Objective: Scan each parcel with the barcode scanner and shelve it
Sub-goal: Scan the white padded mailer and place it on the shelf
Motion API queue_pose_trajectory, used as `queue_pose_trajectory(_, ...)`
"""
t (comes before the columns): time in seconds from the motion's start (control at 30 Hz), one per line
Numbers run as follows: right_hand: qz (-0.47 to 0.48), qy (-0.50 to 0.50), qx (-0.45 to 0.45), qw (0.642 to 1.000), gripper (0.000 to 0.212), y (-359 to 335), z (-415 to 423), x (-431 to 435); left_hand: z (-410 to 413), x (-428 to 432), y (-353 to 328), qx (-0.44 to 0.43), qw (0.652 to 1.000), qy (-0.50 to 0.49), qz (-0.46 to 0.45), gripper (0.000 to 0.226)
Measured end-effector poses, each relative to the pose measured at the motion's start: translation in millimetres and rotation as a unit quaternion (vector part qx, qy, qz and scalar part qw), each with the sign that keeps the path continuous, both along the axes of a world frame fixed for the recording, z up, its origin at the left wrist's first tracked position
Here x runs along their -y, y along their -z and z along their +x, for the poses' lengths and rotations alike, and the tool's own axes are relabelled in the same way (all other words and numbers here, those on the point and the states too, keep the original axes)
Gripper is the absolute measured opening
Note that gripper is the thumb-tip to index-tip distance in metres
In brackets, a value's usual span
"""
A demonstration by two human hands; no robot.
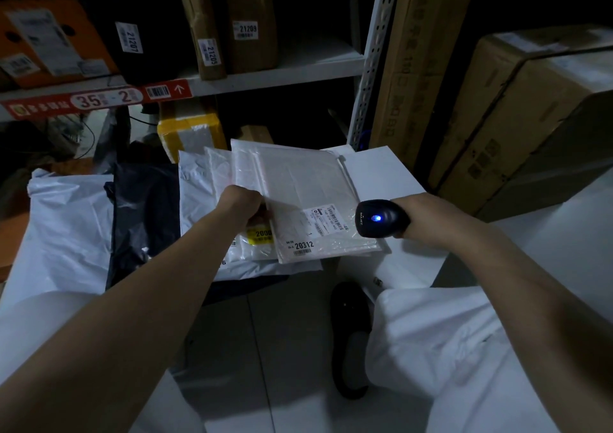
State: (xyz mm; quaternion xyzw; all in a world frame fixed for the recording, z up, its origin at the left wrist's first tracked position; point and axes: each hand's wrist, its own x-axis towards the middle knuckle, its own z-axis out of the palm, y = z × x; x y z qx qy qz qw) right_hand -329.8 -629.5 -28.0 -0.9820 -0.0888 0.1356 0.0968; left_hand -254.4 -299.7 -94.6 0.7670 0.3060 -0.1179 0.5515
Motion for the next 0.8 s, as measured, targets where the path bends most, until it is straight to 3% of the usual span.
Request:
queue_pose_trajectory(0.13, 0.037, -0.013, -0.018, 0.999, 0.034, 2.5, 0.1, -5.8, -1.6, 0.5, -0.6, 0.003, 1.0, 0.003, 0.0, 0.009)
queue_pose_trajectory(0.8, 0.031, -0.019, -0.019, 0.999, 0.032, 7.7, 2.8, -6.4, -4.9, 6.0, -11.1, -0.006, 0.999, 0.025, 0.029, 0.011)
